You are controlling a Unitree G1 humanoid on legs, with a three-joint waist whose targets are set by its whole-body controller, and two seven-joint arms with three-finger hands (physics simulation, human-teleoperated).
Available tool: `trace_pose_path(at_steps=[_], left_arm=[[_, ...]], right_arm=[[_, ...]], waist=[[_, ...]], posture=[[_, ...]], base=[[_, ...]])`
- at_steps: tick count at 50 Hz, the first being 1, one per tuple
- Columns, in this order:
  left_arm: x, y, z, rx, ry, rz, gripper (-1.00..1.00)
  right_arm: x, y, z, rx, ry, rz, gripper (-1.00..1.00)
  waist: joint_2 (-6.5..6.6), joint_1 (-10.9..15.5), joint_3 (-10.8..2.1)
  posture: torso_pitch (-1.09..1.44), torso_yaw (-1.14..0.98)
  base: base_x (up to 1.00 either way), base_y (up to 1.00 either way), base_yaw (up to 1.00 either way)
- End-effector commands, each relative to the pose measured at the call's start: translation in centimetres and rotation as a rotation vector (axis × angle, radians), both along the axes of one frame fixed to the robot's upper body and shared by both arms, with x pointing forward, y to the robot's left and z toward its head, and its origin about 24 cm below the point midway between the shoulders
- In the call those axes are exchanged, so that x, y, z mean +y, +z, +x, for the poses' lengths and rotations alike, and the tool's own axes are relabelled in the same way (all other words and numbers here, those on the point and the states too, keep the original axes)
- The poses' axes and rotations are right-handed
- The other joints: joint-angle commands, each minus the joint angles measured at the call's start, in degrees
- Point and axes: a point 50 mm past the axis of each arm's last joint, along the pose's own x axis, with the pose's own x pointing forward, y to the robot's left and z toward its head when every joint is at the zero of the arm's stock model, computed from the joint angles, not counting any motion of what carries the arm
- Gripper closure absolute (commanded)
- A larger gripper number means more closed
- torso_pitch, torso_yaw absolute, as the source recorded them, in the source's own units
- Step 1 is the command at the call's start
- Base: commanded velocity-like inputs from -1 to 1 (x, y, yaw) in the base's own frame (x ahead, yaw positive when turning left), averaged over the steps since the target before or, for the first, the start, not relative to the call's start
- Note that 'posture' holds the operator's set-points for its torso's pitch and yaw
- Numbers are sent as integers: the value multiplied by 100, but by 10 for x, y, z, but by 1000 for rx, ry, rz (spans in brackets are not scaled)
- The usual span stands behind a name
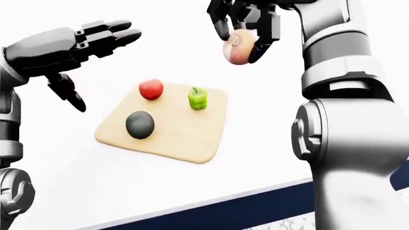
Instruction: Place the avocado, onion, tomato and bell pepper on the cutting board.
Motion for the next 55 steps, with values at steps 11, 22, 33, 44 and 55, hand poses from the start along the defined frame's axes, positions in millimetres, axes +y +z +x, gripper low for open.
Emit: trace_pose_path(at_steps=[11, 22, 33, 44, 55], left_arm=[[41, 30, -42, -158, 111, -94, -100], [56, 23, -60, -190, 168, -82, -100], [59, 14, -65, -190, 173, -94, -100], [56, 12, -67, -191, 167, -101, -100], [56, 9, -68, -185, 167, -104, -100]], right_arm=[[-3, 26, -17, -111, 68, 94, 100], [-2, 25, -28, -145, 130, 192, 100], [13, -3, -46, -212, 178, 132, 100], [32, -23, -66, -235, 246, 126, 100], [52, -38, -81, -247, 307, 106, 100]], waist=[[58, -32, -177], [94, -25, -146], [97, -18, -170], [103, -19, -173], [113, -34, -183]], posture=[[0, 0], [0, 0], [0, 0], [0, 0], [0, 0]], base=[[0, 0, 0], [0, 0, 0], [0, 0, 0], [0, 0, 0], [0, 0, 0]])
